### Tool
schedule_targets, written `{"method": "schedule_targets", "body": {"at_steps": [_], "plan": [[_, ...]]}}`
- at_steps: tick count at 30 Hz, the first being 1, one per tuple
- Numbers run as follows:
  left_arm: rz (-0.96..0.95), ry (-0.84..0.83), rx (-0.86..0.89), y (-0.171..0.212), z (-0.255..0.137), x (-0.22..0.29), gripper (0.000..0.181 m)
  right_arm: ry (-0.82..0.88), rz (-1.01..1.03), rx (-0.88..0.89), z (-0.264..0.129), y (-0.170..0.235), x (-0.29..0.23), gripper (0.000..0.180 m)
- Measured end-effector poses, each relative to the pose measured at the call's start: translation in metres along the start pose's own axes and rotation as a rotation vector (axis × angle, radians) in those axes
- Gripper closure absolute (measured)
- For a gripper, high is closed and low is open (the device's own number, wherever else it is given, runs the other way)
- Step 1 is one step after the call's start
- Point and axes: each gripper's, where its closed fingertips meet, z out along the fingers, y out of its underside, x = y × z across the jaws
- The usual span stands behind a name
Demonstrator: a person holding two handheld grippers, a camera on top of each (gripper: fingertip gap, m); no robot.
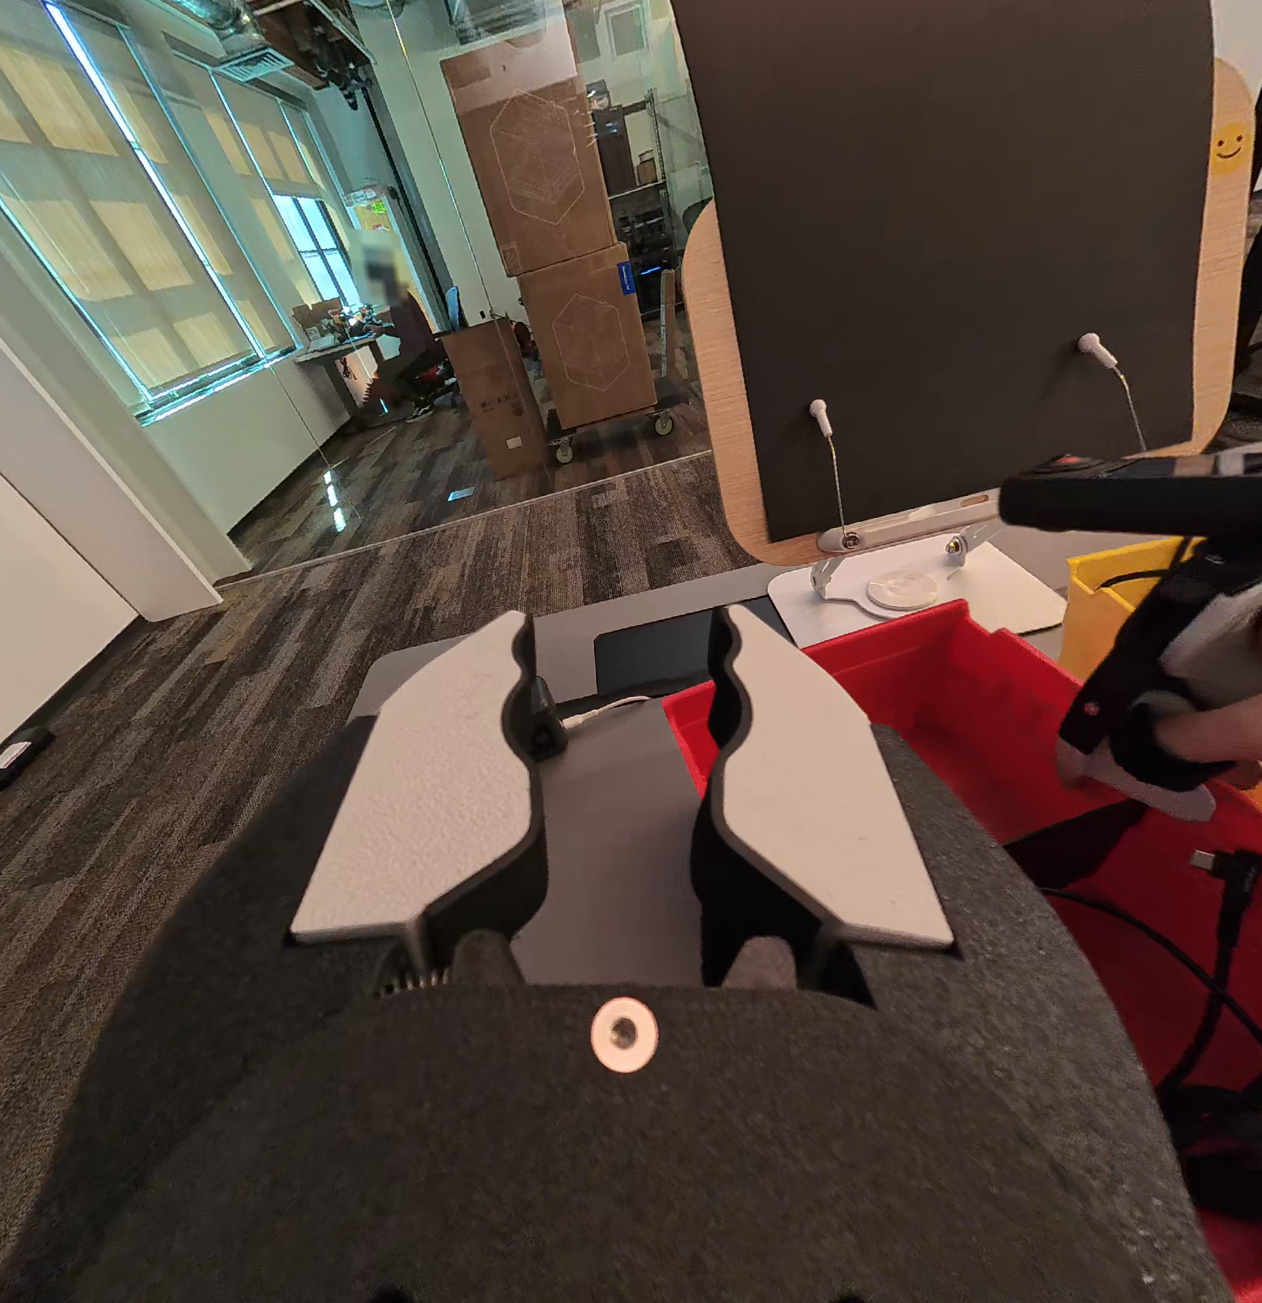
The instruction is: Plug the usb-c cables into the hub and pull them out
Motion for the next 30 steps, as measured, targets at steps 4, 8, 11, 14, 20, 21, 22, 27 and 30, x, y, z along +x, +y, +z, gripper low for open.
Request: {"method": "schedule_targets", "body": {"at_steps": [4,8,11,14,20,21,22,27,30], "plan": [[0.024,-0.004,-0.030,0.001,-0.005,0.002,0.135,-0.028,-0.001,-0.065,-0.006,-0.003,-0.007,0.172],[0.009,-0.011,0.022,-0.019,-0.032,0.002,0.132,-0.028,-0.068,-0.113,-0.033,-0.008,-0.022,0.172],[-0.070,-0.002,0.067,-0.033,-0.062,-0.003,0.131,-0.070,-0.099,-0.115,-0.070,-0.015,-0.035,0.173],[-0.250,0.070,0.107,-0.042,-0.094,-0.006,0.141,-0.139,-0.125,-0.105,-0.121,-0.019,-0.039,0.174],[-0.315,0.312,0.173,-0.060,-0.119,0.027,0.134,-0.120,-0.085,-0.036,-0.230,0.003,0.059,0.173],[-0.294,0.372,0.128,-0.056,-0.113,0.043,0.131,-0.105,-0.044,-0.020,-0.243,0.013,0.089,0.173],[-0.264,0.417,0.068,-0.050,-0.105,0.059,0.127,-0.085,0.000,-0.010,-0.255,0.026,0.121,0.174],[-0.098,0.674,-0.271,-0.011,-0.054,0.169,0.134,0.013,0.231,0.015,-0.276,0.110,0.281,0.173],[-0.065,0.805,-0.448,0.016,-0.020,0.235,0.133,0.019,0.327,0.008,-0.259,0.158,0.348,0.171]]}}
